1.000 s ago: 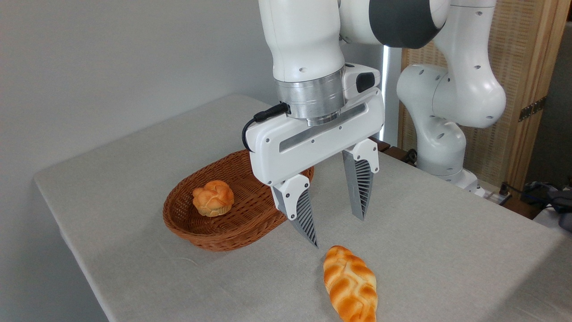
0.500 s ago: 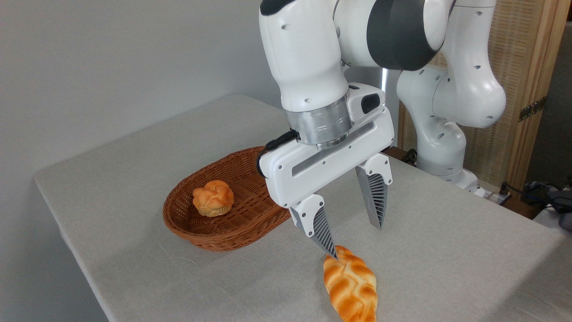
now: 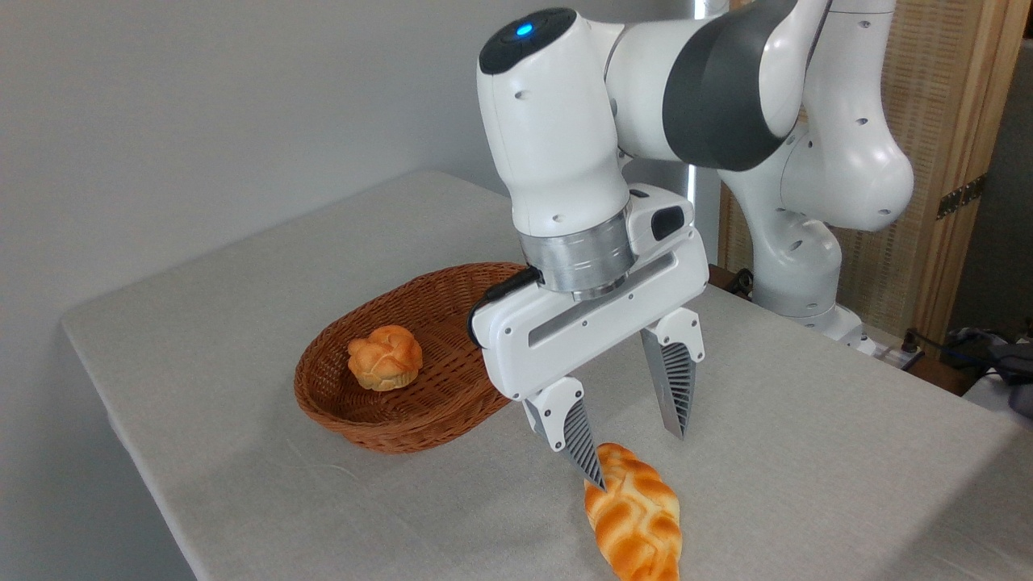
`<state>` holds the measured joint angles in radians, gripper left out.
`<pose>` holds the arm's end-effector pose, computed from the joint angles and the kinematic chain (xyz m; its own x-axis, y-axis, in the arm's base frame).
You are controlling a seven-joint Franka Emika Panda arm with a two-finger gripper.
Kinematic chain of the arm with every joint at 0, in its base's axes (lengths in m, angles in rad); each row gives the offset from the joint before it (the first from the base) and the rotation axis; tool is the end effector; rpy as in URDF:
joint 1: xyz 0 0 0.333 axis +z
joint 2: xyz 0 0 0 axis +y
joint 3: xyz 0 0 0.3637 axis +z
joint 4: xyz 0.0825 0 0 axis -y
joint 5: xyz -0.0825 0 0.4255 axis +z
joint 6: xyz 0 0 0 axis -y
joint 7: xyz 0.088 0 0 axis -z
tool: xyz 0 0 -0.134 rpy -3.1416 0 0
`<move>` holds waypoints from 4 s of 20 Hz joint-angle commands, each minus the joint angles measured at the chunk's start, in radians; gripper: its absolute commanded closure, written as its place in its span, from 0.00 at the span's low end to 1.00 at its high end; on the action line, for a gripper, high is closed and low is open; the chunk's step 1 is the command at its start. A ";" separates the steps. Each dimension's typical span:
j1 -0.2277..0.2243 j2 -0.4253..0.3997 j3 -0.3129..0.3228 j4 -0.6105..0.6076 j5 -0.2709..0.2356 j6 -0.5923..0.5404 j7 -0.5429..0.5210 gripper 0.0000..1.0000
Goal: Put bread into the basket
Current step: 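Lower the gripper around the braided loaf's end, then close the gripper on the braided loaf and lift it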
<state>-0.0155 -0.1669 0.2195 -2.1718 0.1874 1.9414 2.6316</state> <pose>0.5073 0.1258 0.4606 -0.8046 -0.5938 -0.0033 -0.5874 0.7952 0.1506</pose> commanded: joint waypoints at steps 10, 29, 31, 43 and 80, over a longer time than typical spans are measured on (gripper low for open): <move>-0.004 0.004 0.018 -0.060 0.012 0.111 0.085 0.00; -0.004 0.026 0.026 -0.117 0.012 0.226 0.085 0.00; -0.004 0.027 0.027 -0.120 0.012 0.228 0.085 0.03; -0.004 0.027 0.031 -0.120 0.012 0.228 0.085 0.62; -0.004 -0.025 0.044 0.053 -0.224 -0.037 -0.236 0.75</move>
<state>-0.0144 -0.1893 0.2565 -2.1790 0.0343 1.9778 2.5229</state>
